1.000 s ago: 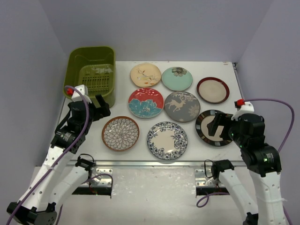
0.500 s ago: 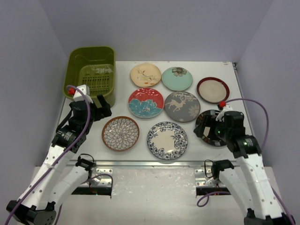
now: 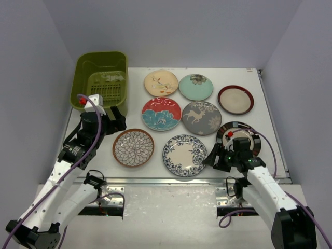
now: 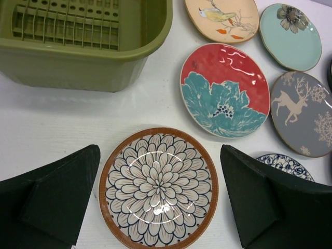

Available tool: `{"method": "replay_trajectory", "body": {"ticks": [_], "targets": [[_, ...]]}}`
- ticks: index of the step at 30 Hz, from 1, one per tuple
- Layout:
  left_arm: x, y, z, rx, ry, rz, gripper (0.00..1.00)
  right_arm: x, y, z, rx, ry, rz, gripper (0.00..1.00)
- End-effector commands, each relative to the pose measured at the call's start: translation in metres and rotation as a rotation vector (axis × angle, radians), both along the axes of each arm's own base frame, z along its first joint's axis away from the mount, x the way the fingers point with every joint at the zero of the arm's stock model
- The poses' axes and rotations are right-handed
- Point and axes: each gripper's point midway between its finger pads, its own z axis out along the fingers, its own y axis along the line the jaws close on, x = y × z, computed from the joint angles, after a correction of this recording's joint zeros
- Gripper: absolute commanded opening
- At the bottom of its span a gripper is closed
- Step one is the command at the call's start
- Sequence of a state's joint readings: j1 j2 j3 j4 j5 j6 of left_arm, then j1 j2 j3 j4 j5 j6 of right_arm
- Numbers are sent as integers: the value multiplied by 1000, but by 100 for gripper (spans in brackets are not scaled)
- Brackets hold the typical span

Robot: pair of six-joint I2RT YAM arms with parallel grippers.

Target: Place the plates into the plastic bin on the countertop

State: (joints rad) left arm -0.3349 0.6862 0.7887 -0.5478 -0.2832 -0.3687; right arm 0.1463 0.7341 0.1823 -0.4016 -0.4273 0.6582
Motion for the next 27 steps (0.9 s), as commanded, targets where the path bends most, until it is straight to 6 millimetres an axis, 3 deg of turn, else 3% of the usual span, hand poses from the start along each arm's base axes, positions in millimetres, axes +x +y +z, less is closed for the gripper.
{"method": "replay_trajectory", "body": {"ticks": [1, 7, 13, 17, 21, 23, 25, 27], "targets": [[5, -8, 9, -12, -40, -32, 100, 24, 13, 5, 79, -96, 6, 67], [0, -7, 21, -27, -83, -35, 100, 23, 9, -22, 64, -82, -26, 32], [-2, -14, 24, -42, -91, -77, 100, 24, 8, -30, 65, -32, -59, 23], [-3, -14, 28, -47, -103, -83, 100, 19, 21, -24, 175, 36, -96, 19], [-4, -15, 29, -49, -107, -86, 100, 22, 17, -30, 153, 46, -138, 0], [-4, -15, 29, -50, -105, -90, 100, 20, 16, -32, 162, 42, -159, 0], [-6, -17, 30, -55, -105, -101, 100, 22, 18, -28, 195, 1, -177, 0], [-11, -28, 34, -89, -104, -163, 100, 29, 21, -11, 261, -88, -195, 0]]}}
